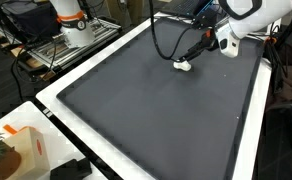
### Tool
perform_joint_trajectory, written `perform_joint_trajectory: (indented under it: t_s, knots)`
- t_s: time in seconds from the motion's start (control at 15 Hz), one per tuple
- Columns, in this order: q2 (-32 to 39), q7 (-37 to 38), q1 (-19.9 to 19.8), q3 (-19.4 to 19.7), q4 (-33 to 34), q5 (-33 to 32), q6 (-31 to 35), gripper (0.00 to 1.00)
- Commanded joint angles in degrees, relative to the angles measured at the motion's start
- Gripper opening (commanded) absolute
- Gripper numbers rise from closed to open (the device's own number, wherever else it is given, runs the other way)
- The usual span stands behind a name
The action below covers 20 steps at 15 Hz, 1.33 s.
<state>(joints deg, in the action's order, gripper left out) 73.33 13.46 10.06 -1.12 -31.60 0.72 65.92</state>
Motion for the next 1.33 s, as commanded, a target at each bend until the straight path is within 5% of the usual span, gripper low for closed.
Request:
perform_joint_trajectory:
  t_s: [0.0,0.73,1.27]
  knots:
    - [1.2,0.9,0.8,0.3,0.6,-0.5,0.2,1.00]
    - [-4.2,4.2,1.5,1.6,1.6,-1.6,0.4,1.00]
    - [-5.2,5.5,2.2,2.3,1.2,-2.5,7.0,1.00]
